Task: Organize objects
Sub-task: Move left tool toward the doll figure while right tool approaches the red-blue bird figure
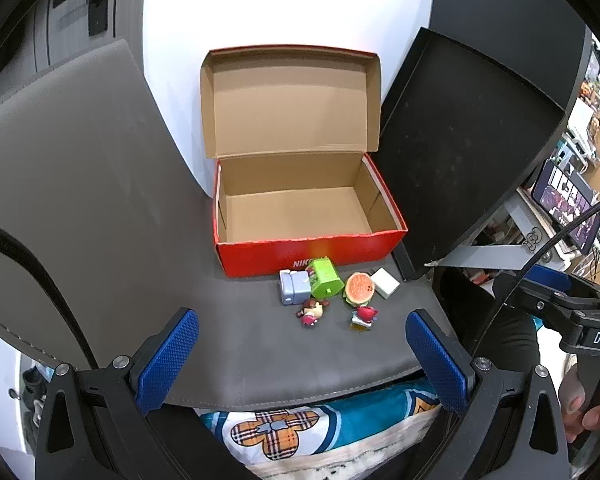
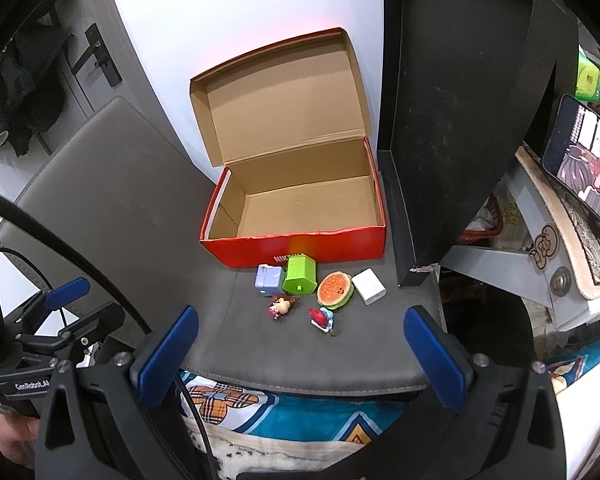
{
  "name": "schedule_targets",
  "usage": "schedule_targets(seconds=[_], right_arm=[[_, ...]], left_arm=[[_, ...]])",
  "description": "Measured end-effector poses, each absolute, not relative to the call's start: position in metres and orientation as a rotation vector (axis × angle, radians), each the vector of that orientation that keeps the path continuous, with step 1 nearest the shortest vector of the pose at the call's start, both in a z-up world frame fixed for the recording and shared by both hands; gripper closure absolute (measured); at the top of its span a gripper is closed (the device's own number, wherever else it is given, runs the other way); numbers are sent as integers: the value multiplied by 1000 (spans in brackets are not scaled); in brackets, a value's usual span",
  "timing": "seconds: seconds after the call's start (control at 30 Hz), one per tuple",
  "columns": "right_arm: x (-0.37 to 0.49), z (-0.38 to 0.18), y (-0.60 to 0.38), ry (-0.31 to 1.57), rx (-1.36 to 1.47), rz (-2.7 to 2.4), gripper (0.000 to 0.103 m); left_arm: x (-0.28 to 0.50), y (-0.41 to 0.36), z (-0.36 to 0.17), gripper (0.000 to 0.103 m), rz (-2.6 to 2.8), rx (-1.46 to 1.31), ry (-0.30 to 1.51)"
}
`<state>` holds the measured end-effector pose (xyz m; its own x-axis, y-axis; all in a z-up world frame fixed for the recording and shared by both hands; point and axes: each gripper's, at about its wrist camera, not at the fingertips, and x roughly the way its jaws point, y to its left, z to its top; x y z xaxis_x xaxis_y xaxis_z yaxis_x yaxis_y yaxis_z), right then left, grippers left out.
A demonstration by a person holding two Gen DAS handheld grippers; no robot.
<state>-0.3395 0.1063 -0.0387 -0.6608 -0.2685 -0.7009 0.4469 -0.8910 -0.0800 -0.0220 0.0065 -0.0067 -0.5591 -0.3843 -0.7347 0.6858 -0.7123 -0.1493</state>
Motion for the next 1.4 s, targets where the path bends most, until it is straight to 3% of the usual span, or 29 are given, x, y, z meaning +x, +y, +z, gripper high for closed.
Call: schedule_targets(seconds=[0.7,1.17,1.3,1.4], right_arm=[[-369,-72,119,227,1215,-2532,0],[-398,-104,131,149,1372,-2506,1],[-407,-113,135,119,1423,-2491,8],[-413,-119,138,98,1455,-2481,9]], left_arm=[[-39,-21,-47,0,-1808,845,741],[-47,-52,-82,10,-1602,816,873],[-49,-60,-92,13,-1552,804,916],[-50,-67,-99,15,-1518,796,941]])
